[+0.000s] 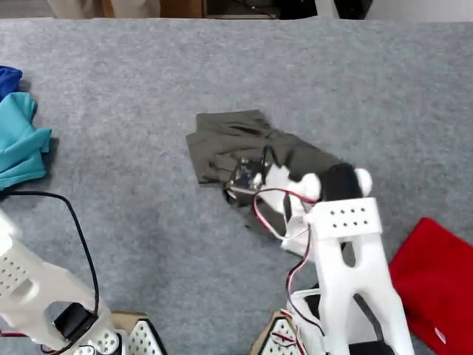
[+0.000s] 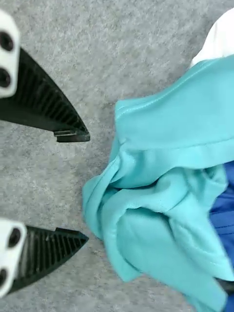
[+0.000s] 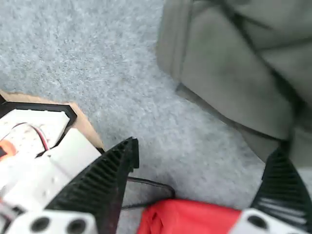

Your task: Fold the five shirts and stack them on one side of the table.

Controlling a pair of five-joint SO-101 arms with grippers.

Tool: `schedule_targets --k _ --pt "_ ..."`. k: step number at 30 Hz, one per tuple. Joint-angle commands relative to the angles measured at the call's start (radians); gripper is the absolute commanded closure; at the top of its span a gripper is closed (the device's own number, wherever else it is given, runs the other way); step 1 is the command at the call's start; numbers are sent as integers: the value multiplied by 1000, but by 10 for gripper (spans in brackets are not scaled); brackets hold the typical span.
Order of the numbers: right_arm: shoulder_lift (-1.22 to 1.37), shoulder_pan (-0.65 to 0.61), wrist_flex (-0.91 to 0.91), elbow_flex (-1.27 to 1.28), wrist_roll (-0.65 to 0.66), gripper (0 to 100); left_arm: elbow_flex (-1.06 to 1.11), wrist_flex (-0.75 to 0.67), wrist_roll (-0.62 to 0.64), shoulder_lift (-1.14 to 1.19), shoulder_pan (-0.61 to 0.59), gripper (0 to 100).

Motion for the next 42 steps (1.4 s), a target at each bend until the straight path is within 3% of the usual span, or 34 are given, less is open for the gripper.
schedule_targets --k 1,9,17,21,30,37,42 --pt "1 -12 -91 82 12 603 75 -5 5 -58 49 709" --pt "200 -76 -305 53 -64 606 189 -2 48 -59 84 709" --pt "608 -76 -339 -277 -87 839 195 -2 46 -59 83 709" --pt "750 -74 -253 -489 -124 993 196 -2 41 -58 80 709" --pt "834 -77 -18 -934 -123 992 218 -2 40 -58 109 709" --pt "855 -56 87 -1027 -126 992 336 23 48 -179 273 705" --pt "855 12 98 -1018 -129 993 532 21 77 -418 546 703"
